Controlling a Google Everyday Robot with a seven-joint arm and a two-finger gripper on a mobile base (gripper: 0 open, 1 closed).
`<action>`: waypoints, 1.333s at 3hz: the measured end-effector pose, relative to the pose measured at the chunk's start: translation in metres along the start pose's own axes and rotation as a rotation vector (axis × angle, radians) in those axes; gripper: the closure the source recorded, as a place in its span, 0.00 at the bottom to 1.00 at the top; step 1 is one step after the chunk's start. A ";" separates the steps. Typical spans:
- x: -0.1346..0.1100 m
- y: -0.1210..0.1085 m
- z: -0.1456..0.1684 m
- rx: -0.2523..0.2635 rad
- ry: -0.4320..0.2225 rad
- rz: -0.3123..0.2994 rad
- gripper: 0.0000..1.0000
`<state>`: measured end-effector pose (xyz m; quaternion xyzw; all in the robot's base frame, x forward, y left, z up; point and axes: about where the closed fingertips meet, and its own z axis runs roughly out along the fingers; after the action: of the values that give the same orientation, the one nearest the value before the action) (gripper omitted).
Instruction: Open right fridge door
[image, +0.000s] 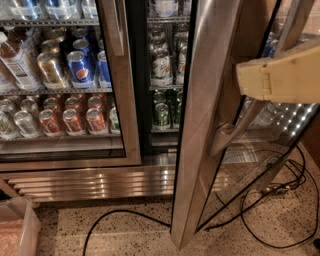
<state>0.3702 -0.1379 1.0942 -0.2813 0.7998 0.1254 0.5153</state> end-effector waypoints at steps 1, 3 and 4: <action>0.000 0.000 0.000 0.000 0.000 0.000 0.28; 0.000 0.000 0.000 0.000 0.000 0.000 0.23; 0.000 0.000 0.000 0.000 0.000 0.000 0.23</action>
Offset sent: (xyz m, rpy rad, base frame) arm 0.0043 0.0002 0.0088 0.0214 -0.0559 0.0001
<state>0.3702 -0.1379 1.0942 -0.2813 0.7998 0.1254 0.5153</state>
